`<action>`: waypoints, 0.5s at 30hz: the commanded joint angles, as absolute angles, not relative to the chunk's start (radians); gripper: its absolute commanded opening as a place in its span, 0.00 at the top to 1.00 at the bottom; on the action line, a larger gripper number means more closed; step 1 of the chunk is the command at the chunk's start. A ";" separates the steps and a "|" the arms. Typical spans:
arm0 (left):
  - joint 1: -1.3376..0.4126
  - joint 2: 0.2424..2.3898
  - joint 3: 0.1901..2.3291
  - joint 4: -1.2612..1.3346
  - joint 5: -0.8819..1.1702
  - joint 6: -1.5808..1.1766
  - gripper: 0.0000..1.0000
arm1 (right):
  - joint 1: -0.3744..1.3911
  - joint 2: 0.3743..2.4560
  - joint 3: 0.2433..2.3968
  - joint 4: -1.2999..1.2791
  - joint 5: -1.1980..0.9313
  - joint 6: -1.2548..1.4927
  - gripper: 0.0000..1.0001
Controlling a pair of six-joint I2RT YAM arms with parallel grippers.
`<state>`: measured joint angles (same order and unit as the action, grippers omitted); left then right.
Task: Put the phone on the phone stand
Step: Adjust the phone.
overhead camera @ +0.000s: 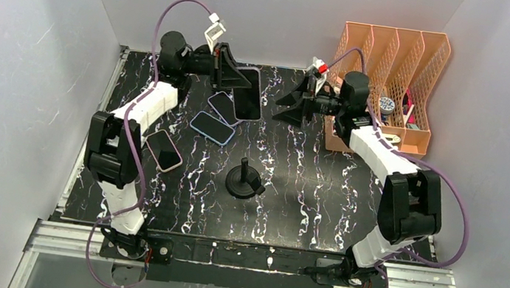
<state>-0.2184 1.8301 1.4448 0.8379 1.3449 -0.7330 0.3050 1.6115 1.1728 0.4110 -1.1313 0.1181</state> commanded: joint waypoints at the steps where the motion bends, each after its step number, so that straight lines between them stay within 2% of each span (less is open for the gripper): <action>1: -0.253 1.822 1.482 0.883 1.404 -0.783 1.00 | 0.335 1.632 1.213 0.526 -1.188 0.171 0.29; 11: -0.290 1.845 1.497 0.885 1.380 -0.776 1.00 | 0.400 1.673 1.261 0.510 -1.160 0.170 0.31; 13: -0.295 1.854 1.504 0.886 1.377 -0.775 1.00 | 0.412 1.688 1.276 0.497 -1.157 0.171 0.33; 15: -0.298 1.861 1.510 0.887 1.376 -0.774 1.00 | 0.425 1.712 1.298 0.473 -1.155 0.171 0.40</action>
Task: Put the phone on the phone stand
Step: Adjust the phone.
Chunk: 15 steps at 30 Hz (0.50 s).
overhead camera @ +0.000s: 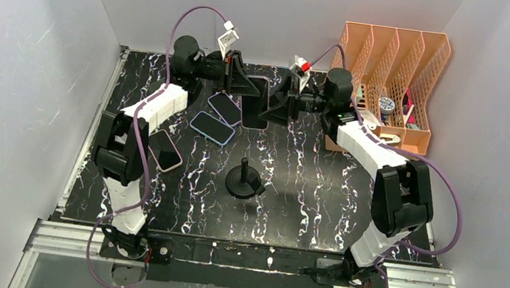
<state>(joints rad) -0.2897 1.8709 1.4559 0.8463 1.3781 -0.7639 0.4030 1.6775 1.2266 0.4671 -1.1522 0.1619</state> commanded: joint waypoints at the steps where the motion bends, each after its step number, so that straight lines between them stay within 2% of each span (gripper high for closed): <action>1: -0.299 1.864 1.512 0.888 1.374 -0.774 1.00 | 0.431 1.722 1.308 0.462 -1.155 0.169 0.43; 5: -0.298 1.864 1.518 0.891 1.371 -0.773 1.00 | 0.452 1.754 1.342 0.419 -1.154 0.165 0.61; 7: -0.299 1.861 1.520 0.893 1.369 -0.773 1.00 | 0.458 1.768 1.357 0.400 -1.150 0.166 0.78; 9: -0.299 1.857 1.524 0.894 1.364 -0.770 1.00 | 0.464 1.783 1.374 0.371 -1.142 0.170 0.99; 10: -0.298 1.854 1.523 0.896 1.359 -0.767 1.00 | 0.464 1.789 1.382 0.357 -1.139 0.169 0.99; 11: -0.298 1.848 1.520 0.897 1.349 -0.759 0.94 | 0.463 1.792 1.383 0.354 -1.135 0.177 0.99; 13: -0.289 1.822 1.491 0.899 1.312 -0.728 0.51 | 0.463 1.780 1.369 0.357 -1.091 0.188 0.99; 14: -0.278 1.802 1.467 0.898 1.292 -0.702 0.18 | 0.459 1.767 1.354 0.357 -1.045 0.190 0.99; 15: -0.264 1.782 1.441 0.899 1.277 -0.678 0.04 | 0.449 1.749 1.333 0.362 -1.007 0.195 0.99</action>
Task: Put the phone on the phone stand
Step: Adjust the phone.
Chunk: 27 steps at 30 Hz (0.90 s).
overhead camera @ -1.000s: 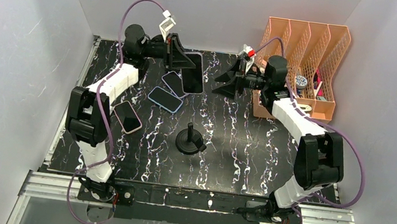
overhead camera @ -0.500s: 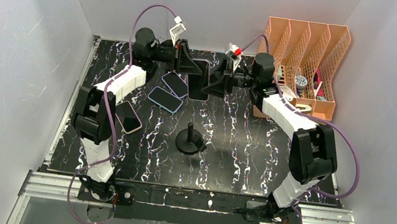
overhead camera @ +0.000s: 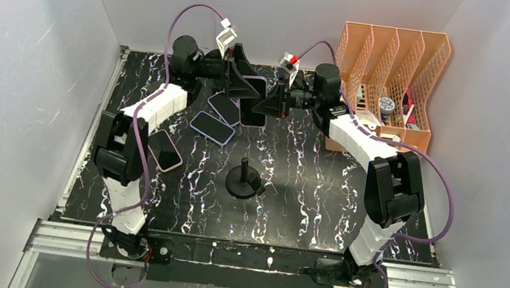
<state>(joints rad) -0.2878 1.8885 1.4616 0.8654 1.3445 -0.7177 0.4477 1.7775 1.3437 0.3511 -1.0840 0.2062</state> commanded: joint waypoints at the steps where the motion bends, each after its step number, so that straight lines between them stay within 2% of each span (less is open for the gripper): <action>1: -0.250 1.761 1.414 0.899 1.262 -0.656 0.02 | 0.433 1.724 1.300 0.387 -0.985 0.218 0.99; 5: -0.181 1.628 1.229 0.896 1.165 -0.578 0.02 | 0.295 1.574 1.066 0.651 -0.953 0.442 0.99; 7: -0.169 1.532 1.090 0.853 1.057 -0.483 0.02 | 0.255 1.477 0.982 0.637 -0.891 0.457 0.99; 8: -0.173 1.488 1.026 0.774 0.993 -0.399 0.02 | 0.253 1.428 0.950 0.599 -0.846 0.430 0.99; 10: -0.228 1.394 0.949 0.408 0.817 -0.094 0.02 | 0.252 1.330 0.877 0.598 -0.810 0.444 0.99; 12: -0.305 1.318 0.847 0.317 0.671 0.059 0.02 | 0.252 1.241 0.801 0.633 -0.818 0.494 0.99; 15: -0.328 1.213 0.605 0.576 0.608 -0.095 0.02 | 0.253 1.112 0.706 0.630 -0.882 0.577 0.99; 18: -0.381 1.127 0.419 0.765 0.504 -0.168 0.02 | 0.254 1.002 0.573 0.761 -0.981 0.798 0.99; 21: -0.458 1.093 0.363 0.798 0.389 -0.153 0.01 | 0.255 0.876 0.433 0.877 -0.981 0.987 0.99; 27: -0.556 1.149 0.188 1.018 0.267 -0.165 0.02 | 0.260 0.680 0.286 0.837 -0.965 1.106 0.99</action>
